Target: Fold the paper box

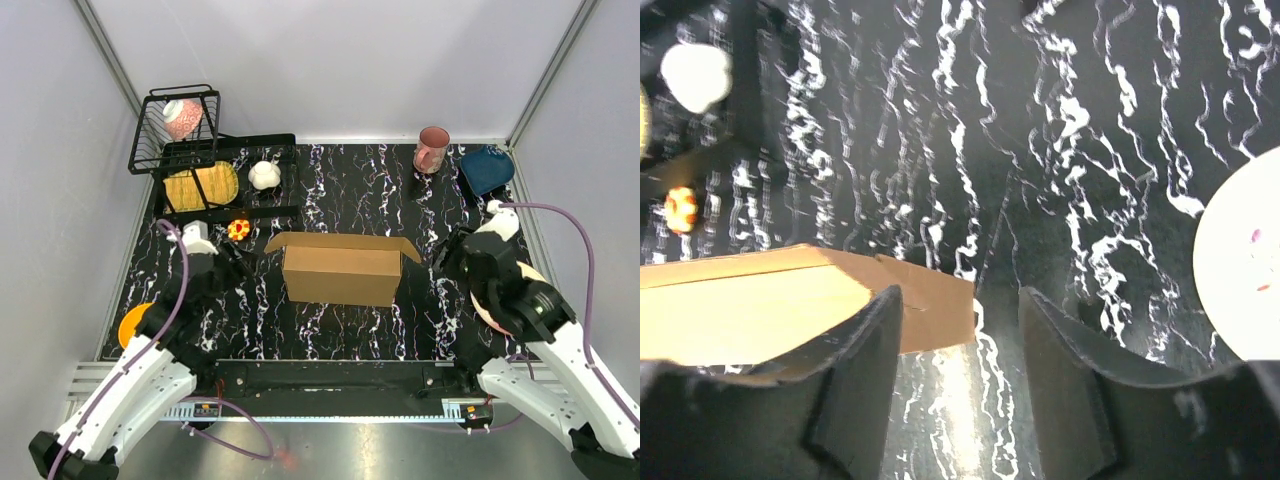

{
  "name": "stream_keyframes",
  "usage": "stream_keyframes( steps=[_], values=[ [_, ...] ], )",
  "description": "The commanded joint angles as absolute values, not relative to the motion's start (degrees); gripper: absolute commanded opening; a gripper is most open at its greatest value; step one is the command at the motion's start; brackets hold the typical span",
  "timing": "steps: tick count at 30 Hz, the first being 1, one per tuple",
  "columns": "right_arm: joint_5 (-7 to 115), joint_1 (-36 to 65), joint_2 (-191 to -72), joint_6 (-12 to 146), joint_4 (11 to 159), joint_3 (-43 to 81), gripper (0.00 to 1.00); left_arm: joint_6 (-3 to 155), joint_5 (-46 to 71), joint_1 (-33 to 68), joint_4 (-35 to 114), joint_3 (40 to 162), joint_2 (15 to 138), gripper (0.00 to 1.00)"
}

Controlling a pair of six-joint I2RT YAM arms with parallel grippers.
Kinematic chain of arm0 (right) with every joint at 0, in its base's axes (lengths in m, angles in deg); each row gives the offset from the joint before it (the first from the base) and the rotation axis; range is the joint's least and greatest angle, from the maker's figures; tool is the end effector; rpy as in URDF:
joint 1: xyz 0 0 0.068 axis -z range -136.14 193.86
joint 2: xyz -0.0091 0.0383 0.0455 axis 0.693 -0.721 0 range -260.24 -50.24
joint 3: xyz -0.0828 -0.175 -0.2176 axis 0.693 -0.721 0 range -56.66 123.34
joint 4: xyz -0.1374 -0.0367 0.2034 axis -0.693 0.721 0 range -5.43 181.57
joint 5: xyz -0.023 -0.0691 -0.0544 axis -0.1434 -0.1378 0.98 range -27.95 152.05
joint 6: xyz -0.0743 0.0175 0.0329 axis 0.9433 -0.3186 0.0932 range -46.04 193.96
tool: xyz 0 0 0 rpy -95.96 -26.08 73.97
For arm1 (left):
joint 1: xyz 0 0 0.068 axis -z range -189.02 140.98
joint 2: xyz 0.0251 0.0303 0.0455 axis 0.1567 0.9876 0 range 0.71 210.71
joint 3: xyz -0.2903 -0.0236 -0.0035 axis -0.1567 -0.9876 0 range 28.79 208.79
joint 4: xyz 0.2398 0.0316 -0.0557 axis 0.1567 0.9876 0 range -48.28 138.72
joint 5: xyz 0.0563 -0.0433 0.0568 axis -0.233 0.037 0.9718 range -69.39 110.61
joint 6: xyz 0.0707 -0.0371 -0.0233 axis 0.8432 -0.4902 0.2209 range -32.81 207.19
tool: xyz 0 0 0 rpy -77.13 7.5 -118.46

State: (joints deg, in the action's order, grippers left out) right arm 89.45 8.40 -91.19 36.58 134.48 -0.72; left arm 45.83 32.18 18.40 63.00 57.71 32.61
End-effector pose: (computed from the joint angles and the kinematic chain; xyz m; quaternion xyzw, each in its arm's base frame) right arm 0.1230 0.0465 0.3374 0.1239 0.8595 0.0978 0.4862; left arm 0.1361 -0.0543 0.2513 -0.1558 0.8228 -0.2351 0.4935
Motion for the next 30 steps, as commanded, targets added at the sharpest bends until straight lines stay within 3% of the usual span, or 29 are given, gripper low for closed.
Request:
stream_keyframes(
  steps=[1,2,5,9,14,17,25,30],
  values=[
    [87.6,8.1,-86.0,48.0,127.2,1.4,0.63,47.3,45.0,18.4,72.1,63.7,28.5,0.77],
    [83.9,8.1,-85.6,49.6,125.6,1.2,0.68,48.2,46.3,18.4,72.2,65.3,27.4,0.87],
    [77.8,8.1,-88.7,55.6,123.3,2.4,0.76,53.6,47.2,18.4,72.0,69.5,27.3,0.98],
    [72.5,8.1,-93.2,60.6,122.9,1.9,0.73,57.5,42.6,18.4,68.7,74.0,28.4,0.99],
    [69.2,8.1,-96.8,63.9,122.4,0.8,0.61,60.8,30.7,18.4,65.8,78.0,30.1,0.99],
    [69.7,8.2,-98.0,64.7,122.6,0.2,0.61,62.1,26.7,18.4,65.5,79.8,31.1,0.99],
    [71.4,8.1,-101.5,65.8,122.5,-0.7,0.6,62.8,23.4,18.3,65.5,78.8,32.6,0.99],
    [71.7,8.1,-102.1,65.4,122.2,-1.0,0.53,63.9,21.0,18.3,65.2,76.7,34.1,0.98]
  ],
)
